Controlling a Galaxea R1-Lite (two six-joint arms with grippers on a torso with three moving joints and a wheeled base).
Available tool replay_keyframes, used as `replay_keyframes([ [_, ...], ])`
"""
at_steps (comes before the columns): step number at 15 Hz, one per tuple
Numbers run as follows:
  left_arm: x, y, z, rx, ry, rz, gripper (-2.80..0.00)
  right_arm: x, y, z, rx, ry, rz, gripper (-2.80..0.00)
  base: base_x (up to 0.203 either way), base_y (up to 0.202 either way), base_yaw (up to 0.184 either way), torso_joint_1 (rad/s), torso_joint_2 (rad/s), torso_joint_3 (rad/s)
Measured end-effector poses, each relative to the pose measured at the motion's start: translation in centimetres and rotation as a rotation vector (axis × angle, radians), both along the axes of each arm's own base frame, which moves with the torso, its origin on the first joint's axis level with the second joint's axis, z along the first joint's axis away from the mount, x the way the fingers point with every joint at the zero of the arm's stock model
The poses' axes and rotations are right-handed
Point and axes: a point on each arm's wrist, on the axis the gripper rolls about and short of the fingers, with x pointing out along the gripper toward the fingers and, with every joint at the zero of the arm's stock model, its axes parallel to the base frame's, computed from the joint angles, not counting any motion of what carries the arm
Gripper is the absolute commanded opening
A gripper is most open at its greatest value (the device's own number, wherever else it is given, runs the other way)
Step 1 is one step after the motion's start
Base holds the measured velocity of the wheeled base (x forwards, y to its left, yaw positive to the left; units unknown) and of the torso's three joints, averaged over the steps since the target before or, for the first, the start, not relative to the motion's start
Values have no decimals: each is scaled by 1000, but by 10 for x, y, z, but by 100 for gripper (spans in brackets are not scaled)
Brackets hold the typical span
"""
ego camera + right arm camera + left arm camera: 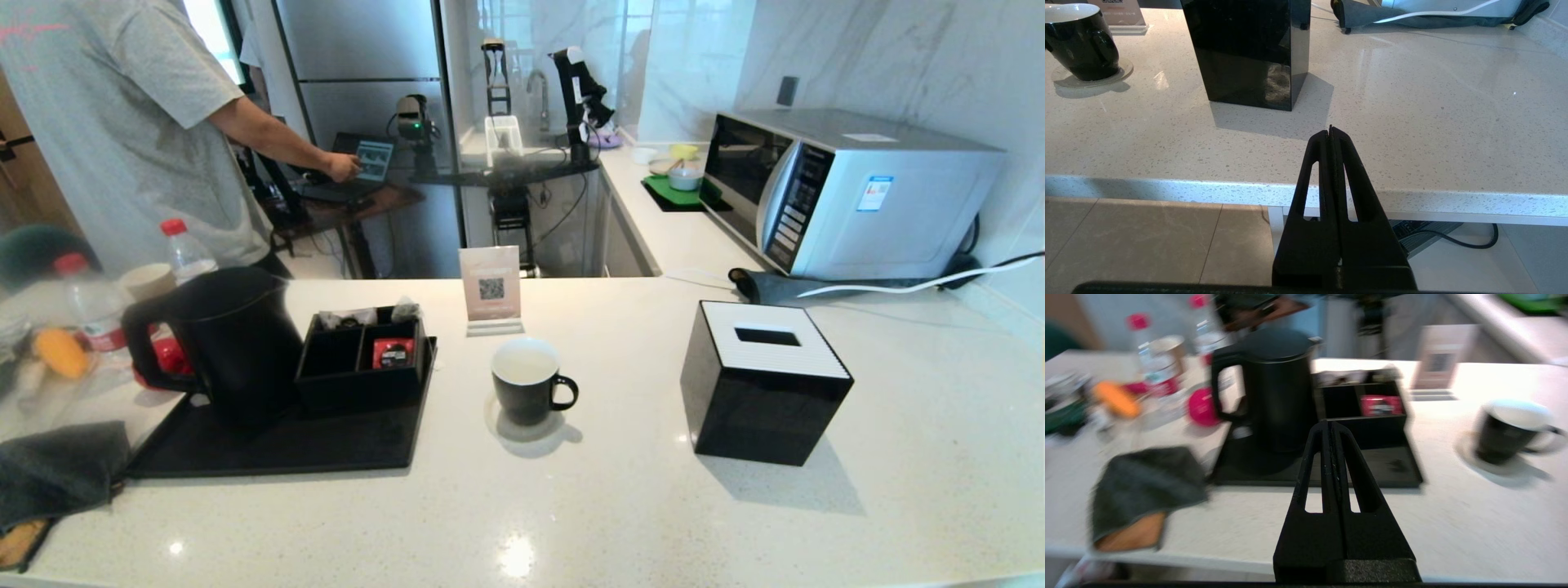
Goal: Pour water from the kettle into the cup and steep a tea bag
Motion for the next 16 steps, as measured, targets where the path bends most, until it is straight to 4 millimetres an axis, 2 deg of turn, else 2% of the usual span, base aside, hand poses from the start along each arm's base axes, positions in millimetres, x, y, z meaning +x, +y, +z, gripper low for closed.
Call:
replay_keyframes([
  [2, 20, 2, 6, -22, 65, 104, -280, 0, 0, 0, 0, 0, 0, -280, 0, 0, 0, 0, 0, 0],
  [6, 59, 7, 6, -33, 163, 182, -280, 0, 0, 0, 0, 0, 0, -280, 0, 0, 0, 0, 0, 0],
  [7, 69, 9, 4, -33, 174, 199, 0, 0, 0, 0, 0, 0, 0, -280, 0, 0, 0, 0, 0, 0],
  [10, 98, 18, -14, -16, 213, 259, 0, 0, 0, 0, 0, 0, 0, -280, 0, 0, 0, 0, 0, 0],
  [12, 109, 25, -30, 6, 250, 297, 0, 0, 0, 0, 0, 0, 0, -280, 0, 0, 0, 0, 0, 0],
  [16, 104, 36, -63, 21, 366, 378, 0, 0, 0, 0, 0, 0, 0, -280, 0, 0, 0, 0, 0, 0],
])
